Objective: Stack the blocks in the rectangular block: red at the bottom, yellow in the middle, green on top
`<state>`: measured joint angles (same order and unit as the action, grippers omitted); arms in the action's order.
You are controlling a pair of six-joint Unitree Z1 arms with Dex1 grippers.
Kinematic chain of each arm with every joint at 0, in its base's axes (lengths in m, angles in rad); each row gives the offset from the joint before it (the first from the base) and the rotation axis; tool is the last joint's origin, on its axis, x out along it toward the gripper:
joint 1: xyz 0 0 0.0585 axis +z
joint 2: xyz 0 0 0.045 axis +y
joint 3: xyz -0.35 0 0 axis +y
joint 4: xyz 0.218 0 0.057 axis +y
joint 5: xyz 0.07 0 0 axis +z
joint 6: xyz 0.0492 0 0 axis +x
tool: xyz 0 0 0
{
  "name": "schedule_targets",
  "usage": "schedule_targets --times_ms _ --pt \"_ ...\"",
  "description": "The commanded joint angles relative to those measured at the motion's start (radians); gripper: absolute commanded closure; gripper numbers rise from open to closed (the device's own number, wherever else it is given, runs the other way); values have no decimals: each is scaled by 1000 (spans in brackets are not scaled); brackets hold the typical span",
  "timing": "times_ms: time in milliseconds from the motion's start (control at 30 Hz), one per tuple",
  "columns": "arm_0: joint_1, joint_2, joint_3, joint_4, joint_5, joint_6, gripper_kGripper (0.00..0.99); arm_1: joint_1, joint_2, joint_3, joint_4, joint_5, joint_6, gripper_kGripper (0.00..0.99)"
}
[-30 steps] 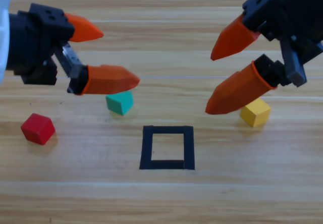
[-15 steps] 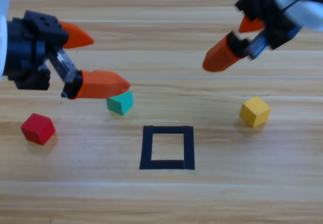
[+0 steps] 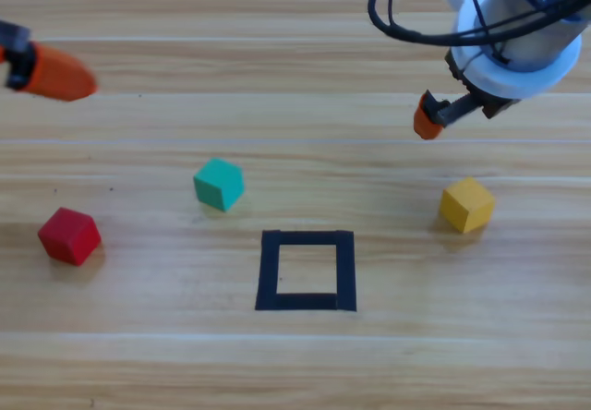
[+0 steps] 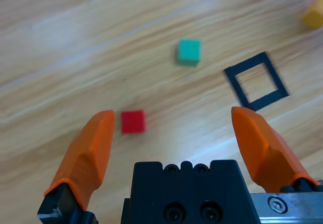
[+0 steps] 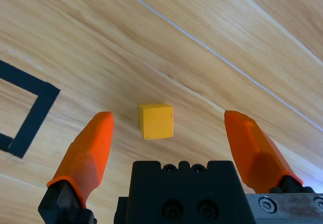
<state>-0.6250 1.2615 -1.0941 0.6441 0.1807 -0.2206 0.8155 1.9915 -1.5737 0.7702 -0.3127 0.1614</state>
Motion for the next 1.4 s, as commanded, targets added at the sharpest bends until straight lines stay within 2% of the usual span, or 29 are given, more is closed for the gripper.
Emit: schedule_targets --times_ms 33,300,400,500,667,900,1133,1167,1333,1367,1400 --pt "174 246 -92 123 -40 -59 0 -98 173 -60 84 26 7 22" --pt "200 438 -76 141 -32 -26 0 -108 251 -108 133 64 -36 37" --pt "226 492 -69 143 -46 -19 0 -114 265 -111 141 116 -62 39" --pt "231 536 -73 141 -52 -13 1 -114 286 -126 162 138 -75 42" --pt "232 604 -90 140 -60 -13 30 -114 311 -144 185 138 -79 53" --pt "232 658 -122 137 -72 -19 30 -148 362 -181 227 167 -79 70" --pt "232 762 -127 100 -70 -13 30 -159 388 -200 244 176 -91 186" --pt "232 770 -115 86 -72 -13 28 -159 400 -215 261 181 -94 235" --pt "246 777 -84 49 -90 -11 28 -159 428 -247 294 205 -108 264" --pt "249 777 -84 49 -92 -11 28 -159 431 -249 297 211 -114 292" --pt "255 777 -82 48 -96 -9 28 -159 434 -252 299 221 -120 444"
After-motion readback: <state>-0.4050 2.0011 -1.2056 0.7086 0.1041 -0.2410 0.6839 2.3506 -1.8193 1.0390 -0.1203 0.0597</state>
